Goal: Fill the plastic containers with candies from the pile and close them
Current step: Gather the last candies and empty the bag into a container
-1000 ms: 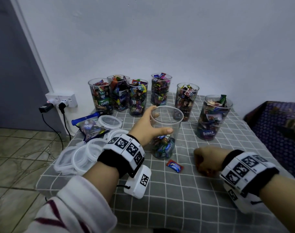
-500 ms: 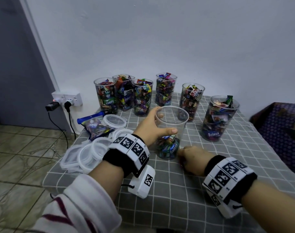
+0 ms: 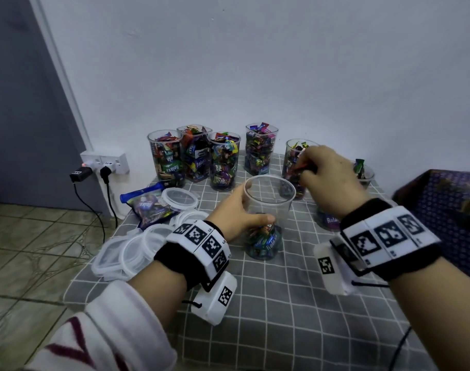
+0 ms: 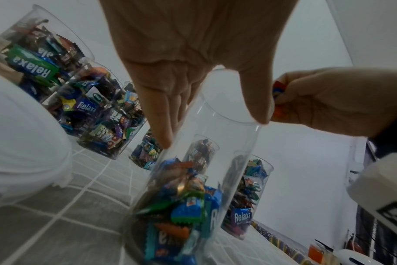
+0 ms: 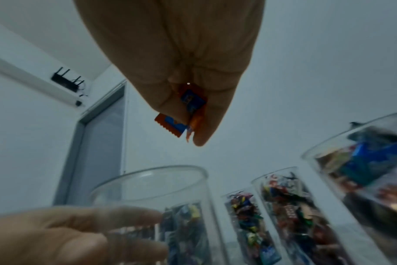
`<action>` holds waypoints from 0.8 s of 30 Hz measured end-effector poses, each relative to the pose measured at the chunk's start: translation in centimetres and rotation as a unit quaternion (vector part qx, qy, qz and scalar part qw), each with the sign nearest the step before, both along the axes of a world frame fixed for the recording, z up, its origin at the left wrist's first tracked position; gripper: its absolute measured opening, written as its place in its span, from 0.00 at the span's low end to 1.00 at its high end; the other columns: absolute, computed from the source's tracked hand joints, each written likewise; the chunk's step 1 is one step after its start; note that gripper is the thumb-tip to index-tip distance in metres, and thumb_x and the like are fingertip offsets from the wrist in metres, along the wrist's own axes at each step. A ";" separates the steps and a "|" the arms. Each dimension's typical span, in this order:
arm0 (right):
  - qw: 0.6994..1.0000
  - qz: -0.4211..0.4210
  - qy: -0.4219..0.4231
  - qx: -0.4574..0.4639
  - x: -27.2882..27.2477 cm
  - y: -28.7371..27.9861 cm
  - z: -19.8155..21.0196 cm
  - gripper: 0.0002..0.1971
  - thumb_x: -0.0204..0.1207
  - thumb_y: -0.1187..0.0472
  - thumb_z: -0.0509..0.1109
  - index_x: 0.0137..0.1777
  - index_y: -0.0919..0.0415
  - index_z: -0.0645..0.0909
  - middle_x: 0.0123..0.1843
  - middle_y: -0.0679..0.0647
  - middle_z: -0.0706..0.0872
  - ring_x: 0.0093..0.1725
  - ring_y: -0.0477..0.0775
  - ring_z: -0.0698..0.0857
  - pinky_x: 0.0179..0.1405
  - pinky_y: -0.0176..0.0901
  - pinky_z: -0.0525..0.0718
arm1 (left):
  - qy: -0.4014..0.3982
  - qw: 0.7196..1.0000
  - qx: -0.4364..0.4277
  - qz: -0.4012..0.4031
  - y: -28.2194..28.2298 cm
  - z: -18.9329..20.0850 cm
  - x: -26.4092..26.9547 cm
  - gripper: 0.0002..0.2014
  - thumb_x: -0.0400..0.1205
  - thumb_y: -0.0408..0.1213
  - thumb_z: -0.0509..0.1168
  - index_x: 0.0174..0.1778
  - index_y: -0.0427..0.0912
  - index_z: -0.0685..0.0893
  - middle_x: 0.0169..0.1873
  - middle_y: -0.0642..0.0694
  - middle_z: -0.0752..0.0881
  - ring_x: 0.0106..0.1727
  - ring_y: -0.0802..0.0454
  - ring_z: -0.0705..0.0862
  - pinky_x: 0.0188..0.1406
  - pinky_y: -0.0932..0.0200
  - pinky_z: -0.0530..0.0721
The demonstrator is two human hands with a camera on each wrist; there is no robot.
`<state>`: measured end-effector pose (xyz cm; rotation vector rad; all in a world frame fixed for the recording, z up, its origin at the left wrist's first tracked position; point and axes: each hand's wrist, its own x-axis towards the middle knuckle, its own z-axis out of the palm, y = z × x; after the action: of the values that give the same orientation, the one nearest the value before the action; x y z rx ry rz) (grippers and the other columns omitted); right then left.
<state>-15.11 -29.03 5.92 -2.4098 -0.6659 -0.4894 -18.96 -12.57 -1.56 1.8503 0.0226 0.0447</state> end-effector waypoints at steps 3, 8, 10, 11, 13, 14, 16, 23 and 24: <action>0.998 0.043 -0.013 -0.037 0.0 2.1 -0.7 0.09 0.73 0.72 0.61 0.48 0.63 0.81 0.46 0.54 0.78 0.50 0.55 0.77 0.44 0.41 0.66 | 0.018 0.999 0.048 -0.018 0.8 0.3 -0.5 0.43 0.73 0.30 0.74 0.80 0.46 0.59 0.68 0.51 0.70 0.67 0.58 0.70 0.63 0.65 0.71; 0.997 0.071 0.002 -0.042 0.1 3.4 -2.0 0.11 0.75 0.71 0.60 0.53 0.65 0.81 0.54 0.59 0.82 0.56 0.58 0.78 0.51 0.41 0.69 | 0.036 0.994 0.105 0.015 4.2 1.7 -1.3 0.44 0.72 0.36 0.75 0.81 0.45 0.59 0.76 0.41 0.70 0.73 0.47 0.72 0.73 0.51 0.72; 0.997 0.072 0.013 -0.030 0.0 3.5 -2.3 0.14 0.77 0.70 0.60 0.60 0.64 0.80 0.59 0.57 0.81 0.60 0.56 0.77 0.57 0.41 0.70 | 0.018 0.992 0.120 0.045 5.8 2.5 -1.4 0.41 0.72 0.38 0.75 0.80 0.45 0.62 0.74 0.43 0.72 0.71 0.47 0.74 0.72 0.49 0.73; 0.997 0.072 0.016 -0.011 -0.1 3.6 -2.4 0.16 0.78 0.69 0.60 0.64 0.63 0.77 0.62 0.57 0.79 0.63 0.55 0.76 0.61 0.42 0.72 | 0.012 0.990 0.125 0.064 6.7 2.9 -1.4 0.40 0.72 0.39 0.74 0.79 0.45 0.63 0.73 0.43 0.73 0.70 0.48 0.75 0.71 0.48 0.74; 0.996 0.074 0.023 0.043 -0.3 3.5 -2.8 0.20 0.78 0.63 0.65 0.70 0.63 0.72 0.67 0.57 0.76 0.67 0.53 0.74 0.69 0.48 0.72 | 0.006 0.988 0.101 0.115 8.5 3.5 -1.1 0.37 0.74 0.39 0.73 0.78 0.43 0.65 0.71 0.43 0.75 0.66 0.49 0.76 0.67 0.49 0.78; 0.995 0.071 0.042 0.061 -0.4 3.4 -3.1 0.26 0.78 0.57 0.68 0.74 0.63 0.68 0.70 0.57 0.73 0.69 0.53 0.71 0.71 0.51 0.71 | 0.012 0.985 0.088 0.145 9.6 3.6 -0.9 0.35 0.75 0.39 0.72 0.77 0.42 0.67 0.70 0.43 0.75 0.65 0.49 0.77 0.64 0.49 0.79; 0.989 0.058 0.116 0.070 -0.5 3.2 -3.8 0.43 0.71 0.43 0.73 0.80 0.60 0.57 0.79 0.55 0.64 0.77 0.53 0.64 0.77 0.52 0.65 | 0.023 0.969 0.112 0.219 12.1 3.7 -0.4 0.32 0.75 0.43 0.72 0.75 0.41 0.71 0.68 0.41 0.78 0.65 0.44 0.79 0.65 0.44 0.80; 0.986 0.019 0.156 0.060 0.1 3.3 -5.2 0.53 0.62 0.38 0.77 0.81 0.59 0.54 0.78 0.56 0.65 0.76 0.56 0.67 0.75 0.57 0.68 | 0.169 0.868 0.310 0.350 20.0 2.5 1.1 0.23 0.79 0.46 0.68 0.63 0.31 0.82 0.61 0.32 0.83 0.61 0.36 0.81 0.60 0.49 0.78; 0.987 0.015 0.148 0.057 0.2 3.5 -5.4 0.52 0.63 0.39 0.77 0.81 0.59 0.56 0.78 0.55 0.66 0.76 0.55 0.67 0.74 0.56 0.69 | 0.199 0.858 0.321 0.348 20.5 2.2 1.3 0.25 0.79 0.44 0.69 0.65 0.29 0.79 0.63 0.30 0.81 0.63 0.34 0.80 0.62 0.47 0.77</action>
<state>-14.93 -25.55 0.55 -2.2969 -0.5260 -0.1470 -17.71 7.94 0.61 2.3919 1.0895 0.1908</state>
